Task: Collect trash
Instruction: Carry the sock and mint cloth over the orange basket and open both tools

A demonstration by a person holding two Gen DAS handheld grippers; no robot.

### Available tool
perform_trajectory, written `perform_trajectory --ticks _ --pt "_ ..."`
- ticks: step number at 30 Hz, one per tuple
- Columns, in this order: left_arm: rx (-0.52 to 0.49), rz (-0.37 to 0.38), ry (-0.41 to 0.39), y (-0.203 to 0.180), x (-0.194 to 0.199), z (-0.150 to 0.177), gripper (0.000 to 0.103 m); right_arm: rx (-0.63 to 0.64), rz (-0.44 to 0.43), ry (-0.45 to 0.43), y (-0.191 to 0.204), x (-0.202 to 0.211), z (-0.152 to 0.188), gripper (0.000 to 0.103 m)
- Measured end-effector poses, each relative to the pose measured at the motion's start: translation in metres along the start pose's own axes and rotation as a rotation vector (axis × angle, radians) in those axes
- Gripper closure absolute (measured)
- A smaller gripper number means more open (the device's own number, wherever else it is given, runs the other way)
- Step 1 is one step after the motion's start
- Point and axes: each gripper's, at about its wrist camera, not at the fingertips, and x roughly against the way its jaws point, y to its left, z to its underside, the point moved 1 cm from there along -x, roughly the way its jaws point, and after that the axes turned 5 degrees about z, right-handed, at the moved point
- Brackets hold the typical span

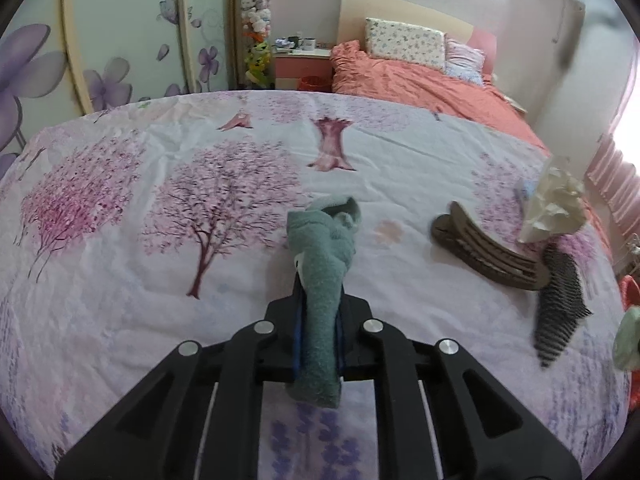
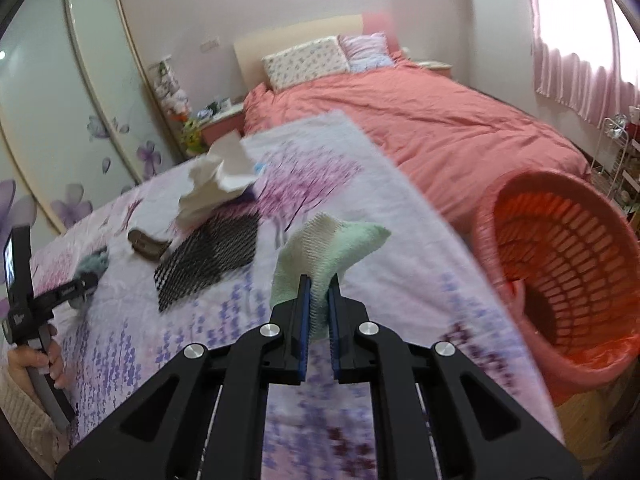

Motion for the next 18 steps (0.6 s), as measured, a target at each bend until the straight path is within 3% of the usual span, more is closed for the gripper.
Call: perform_trajectory --ticks 10,18 --pt "-0.109 0.083 -0.085 -0.074 0.046 -0.001 0.09 -0.003 0.036 -0.111 -0.031 0.034 -0.011 0.094" --pt "-0.21 0.227 -0.135 -0.165 0.081 0.007 0.09 0.0 0.088 -0.195 -0.058 0.062 -0.017 0.094"
